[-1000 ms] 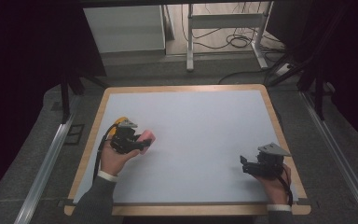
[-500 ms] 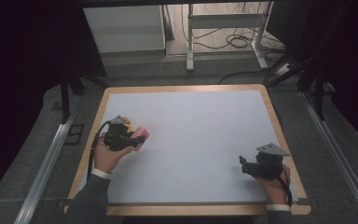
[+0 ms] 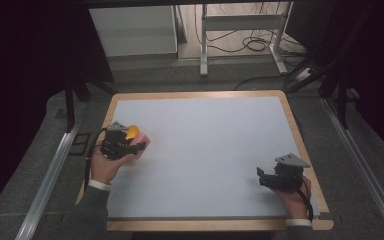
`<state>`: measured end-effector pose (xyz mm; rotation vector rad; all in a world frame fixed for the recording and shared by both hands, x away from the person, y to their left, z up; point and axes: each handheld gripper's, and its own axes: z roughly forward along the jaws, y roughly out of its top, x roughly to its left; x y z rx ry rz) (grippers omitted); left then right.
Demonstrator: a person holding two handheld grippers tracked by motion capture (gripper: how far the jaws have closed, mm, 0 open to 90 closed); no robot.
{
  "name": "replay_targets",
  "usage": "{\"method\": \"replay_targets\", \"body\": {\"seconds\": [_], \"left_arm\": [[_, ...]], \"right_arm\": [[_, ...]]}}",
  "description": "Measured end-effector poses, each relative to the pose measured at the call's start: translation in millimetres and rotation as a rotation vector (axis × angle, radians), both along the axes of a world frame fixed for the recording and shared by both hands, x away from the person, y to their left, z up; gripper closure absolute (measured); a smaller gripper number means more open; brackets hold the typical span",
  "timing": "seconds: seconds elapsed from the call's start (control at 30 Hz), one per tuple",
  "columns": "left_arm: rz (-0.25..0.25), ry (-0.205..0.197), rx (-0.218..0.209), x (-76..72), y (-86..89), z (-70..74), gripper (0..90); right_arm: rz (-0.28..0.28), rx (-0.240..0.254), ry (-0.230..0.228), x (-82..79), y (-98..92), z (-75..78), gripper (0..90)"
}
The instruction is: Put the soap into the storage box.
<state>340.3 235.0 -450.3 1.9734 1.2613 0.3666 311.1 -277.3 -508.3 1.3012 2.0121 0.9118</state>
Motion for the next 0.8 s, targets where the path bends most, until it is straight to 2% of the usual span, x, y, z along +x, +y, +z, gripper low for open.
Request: {"method": "replay_targets", "body": {"seconds": [0.27, 0.8], "left_arm": [[0.039, 0.009, -0.005, 3.9, 16.8, 1.4, 60.2], [0.093, 0.017, 0.007, 17.0, 33.3, 1.2, 60.2]], "right_arm": [[0.000, -0.002, 0.000, 0.3, 0.3, -0.6, 5.7], [-0.003, -0.006, 0.004, 0.9, -0.4, -1.7, 5.6]]}}
